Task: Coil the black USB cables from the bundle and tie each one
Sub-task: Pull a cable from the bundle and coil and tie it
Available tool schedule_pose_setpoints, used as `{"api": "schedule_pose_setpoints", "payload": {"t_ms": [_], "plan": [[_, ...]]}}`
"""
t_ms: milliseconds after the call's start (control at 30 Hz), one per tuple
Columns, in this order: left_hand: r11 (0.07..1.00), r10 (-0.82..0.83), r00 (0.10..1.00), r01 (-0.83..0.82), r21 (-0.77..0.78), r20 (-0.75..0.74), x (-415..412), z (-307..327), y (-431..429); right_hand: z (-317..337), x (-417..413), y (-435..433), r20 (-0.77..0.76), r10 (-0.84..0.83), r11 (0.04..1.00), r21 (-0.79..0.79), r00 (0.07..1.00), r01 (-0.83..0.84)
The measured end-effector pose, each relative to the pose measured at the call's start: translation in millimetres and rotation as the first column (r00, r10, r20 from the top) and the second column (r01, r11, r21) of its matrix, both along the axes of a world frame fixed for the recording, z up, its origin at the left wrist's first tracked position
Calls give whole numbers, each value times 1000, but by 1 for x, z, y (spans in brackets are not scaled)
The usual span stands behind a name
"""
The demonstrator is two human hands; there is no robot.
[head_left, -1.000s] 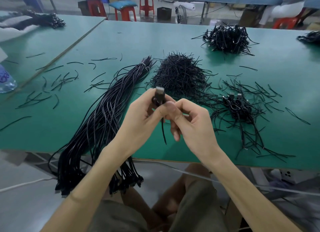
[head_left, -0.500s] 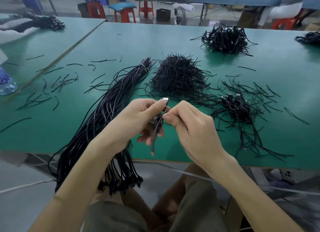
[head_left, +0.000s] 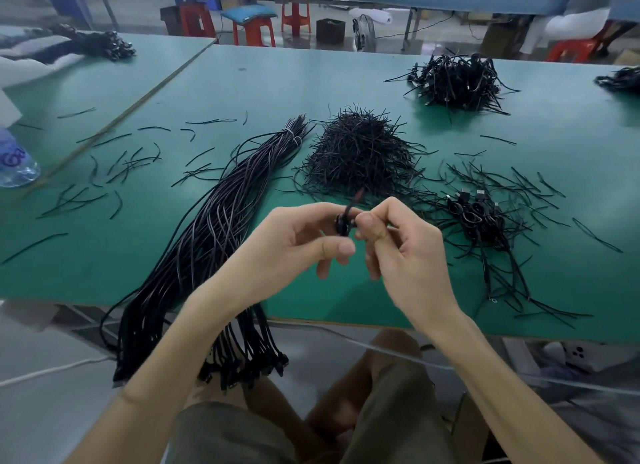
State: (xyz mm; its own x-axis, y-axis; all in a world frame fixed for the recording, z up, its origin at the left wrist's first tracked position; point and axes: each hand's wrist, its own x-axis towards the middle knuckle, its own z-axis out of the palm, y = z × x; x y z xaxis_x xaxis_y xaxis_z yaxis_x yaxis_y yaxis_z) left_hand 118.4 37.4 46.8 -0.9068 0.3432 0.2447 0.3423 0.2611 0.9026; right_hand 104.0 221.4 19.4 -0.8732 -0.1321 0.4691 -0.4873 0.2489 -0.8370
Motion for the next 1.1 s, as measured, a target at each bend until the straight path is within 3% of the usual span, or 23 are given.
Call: {"api": "schedule_pose_setpoints", "payload": {"t_ms": [133,267,400,467,633,800,933,1033,1100], "plan": [[976,148,982,-164,-145,-116,-1,-6,7,-7,0,0,-131,-55,991,110,990,70],[925,287,954,-300,-235,-89,0,-8,14,-11,4,-4,-234,-48,972,215,971,100],[946,275,934,-220,-237,230,-3,-6,11,-12,7,-8,-436,-37,941,288,899,178],[960,246,915,-184,-210,321,-3,-5,9,-12,6,-9,-478,-29,935,297,878,193],[983,178,958,-164,-81,224,-4,-3,5,-15,4,-6,-313,-84,971,187,946,148],[984,4,927,-71,166,374,0,-8,7,-17,1,-3,-224,-108,977,158,969,146],[969,25,942,-104,223,333,1,-11,5,-18,2,-1,-208,-120,974,165,971,155],[968,-96,970,40,247,221,3,-9,1,-17,2,1,-156,-122,981,131,980,143],[979,-148,978,123,166,148,5,-9,0,-16,2,2,-94,-118,989,82,988,126]]}}
